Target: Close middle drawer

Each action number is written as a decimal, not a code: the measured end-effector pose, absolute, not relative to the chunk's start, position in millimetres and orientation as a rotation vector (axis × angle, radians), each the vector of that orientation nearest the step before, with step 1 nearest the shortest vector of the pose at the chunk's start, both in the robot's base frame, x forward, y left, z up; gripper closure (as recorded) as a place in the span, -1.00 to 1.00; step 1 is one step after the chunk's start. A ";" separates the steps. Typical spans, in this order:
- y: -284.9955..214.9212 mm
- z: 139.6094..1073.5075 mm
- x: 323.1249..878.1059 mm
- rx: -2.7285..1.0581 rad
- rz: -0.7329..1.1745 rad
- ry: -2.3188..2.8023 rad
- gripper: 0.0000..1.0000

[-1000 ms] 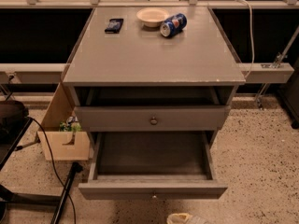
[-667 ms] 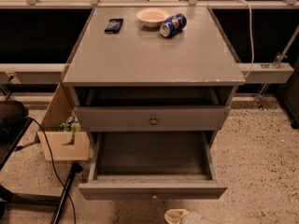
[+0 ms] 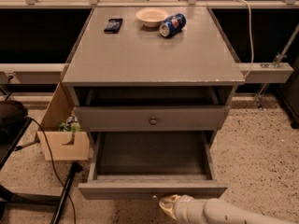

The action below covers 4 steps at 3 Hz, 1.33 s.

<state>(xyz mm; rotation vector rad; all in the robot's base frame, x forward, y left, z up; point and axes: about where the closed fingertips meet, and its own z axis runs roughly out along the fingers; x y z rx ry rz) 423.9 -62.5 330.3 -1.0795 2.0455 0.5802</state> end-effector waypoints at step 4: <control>-48.3 325.0 436.9 -1.181 0.577 2.034 -0.47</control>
Offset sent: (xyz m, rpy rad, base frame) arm 0.0114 0.0092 -0.0041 -0.0356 -0.0004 0.0553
